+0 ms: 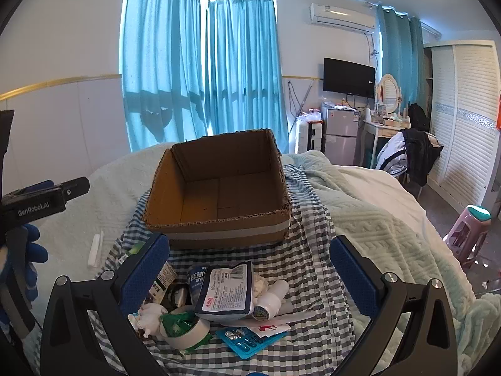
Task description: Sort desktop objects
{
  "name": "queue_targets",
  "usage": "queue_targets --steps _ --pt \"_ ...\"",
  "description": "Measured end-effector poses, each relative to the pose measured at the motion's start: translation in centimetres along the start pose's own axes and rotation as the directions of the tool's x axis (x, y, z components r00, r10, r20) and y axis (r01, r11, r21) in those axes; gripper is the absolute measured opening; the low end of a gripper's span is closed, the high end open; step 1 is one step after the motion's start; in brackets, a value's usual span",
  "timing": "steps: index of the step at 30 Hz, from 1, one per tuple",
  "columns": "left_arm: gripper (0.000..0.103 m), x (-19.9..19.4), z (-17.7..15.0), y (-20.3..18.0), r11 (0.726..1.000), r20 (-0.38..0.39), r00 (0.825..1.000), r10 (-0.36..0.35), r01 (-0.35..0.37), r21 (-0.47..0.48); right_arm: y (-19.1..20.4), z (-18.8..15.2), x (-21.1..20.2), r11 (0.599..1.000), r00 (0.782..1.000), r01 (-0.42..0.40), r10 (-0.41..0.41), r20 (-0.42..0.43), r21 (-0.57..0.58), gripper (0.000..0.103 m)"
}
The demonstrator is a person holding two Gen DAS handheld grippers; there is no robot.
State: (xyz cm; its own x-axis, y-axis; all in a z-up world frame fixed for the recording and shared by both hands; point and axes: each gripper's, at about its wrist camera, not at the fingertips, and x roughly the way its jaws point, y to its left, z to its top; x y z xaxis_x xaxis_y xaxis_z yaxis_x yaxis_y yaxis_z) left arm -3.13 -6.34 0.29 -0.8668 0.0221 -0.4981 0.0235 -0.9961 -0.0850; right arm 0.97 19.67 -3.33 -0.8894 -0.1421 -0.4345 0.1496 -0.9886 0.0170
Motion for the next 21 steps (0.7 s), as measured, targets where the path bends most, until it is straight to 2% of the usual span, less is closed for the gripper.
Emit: queue_targets --steps 5,9,11,15,18,19,21 --pt "0.103 2.3 -0.5 1.6 0.994 -0.047 0.996 -0.072 0.067 -0.083 0.4 -0.8 1.5 1.000 1.000 -0.013 0.013 -0.022 -0.017 0.103" --pt "0.103 2.8 -1.1 1.6 1.000 0.016 0.999 -0.030 0.029 0.006 0.9 -1.4 2.7 0.999 0.999 -0.013 0.012 -0.035 -0.034 0.103" --pt "0.103 3.1 -1.2 1.9 1.000 0.032 0.999 -0.020 0.020 0.011 1.0 -1.7 3.4 0.999 0.999 -0.016 0.014 -0.047 -0.031 0.103" --pt "0.103 5.0 -1.7 2.6 1.000 -0.029 1.000 -0.010 0.011 0.011 1.1 -2.1 4.3 0.999 0.999 -0.007 0.005 -0.041 -0.036 0.103" --pt "0.103 6.6 -2.6 2.3 0.996 -0.069 0.997 0.022 -0.016 0.088 1.5 -2.4 4.6 0.997 1.000 0.018 -0.017 0.011 -0.074 0.103" --pt "0.103 7.1 -3.0 2.1 0.992 -0.076 0.996 0.045 -0.036 0.119 1.6 -2.5 4.8 0.997 1.000 0.022 -0.020 0.017 -0.080 0.103" --pt "0.103 7.9 -3.7 1.9 0.991 -0.096 0.994 0.047 -0.034 0.131 1.6 -2.7 5.4 0.995 0.999 0.034 -0.034 0.002 -0.089 0.103"
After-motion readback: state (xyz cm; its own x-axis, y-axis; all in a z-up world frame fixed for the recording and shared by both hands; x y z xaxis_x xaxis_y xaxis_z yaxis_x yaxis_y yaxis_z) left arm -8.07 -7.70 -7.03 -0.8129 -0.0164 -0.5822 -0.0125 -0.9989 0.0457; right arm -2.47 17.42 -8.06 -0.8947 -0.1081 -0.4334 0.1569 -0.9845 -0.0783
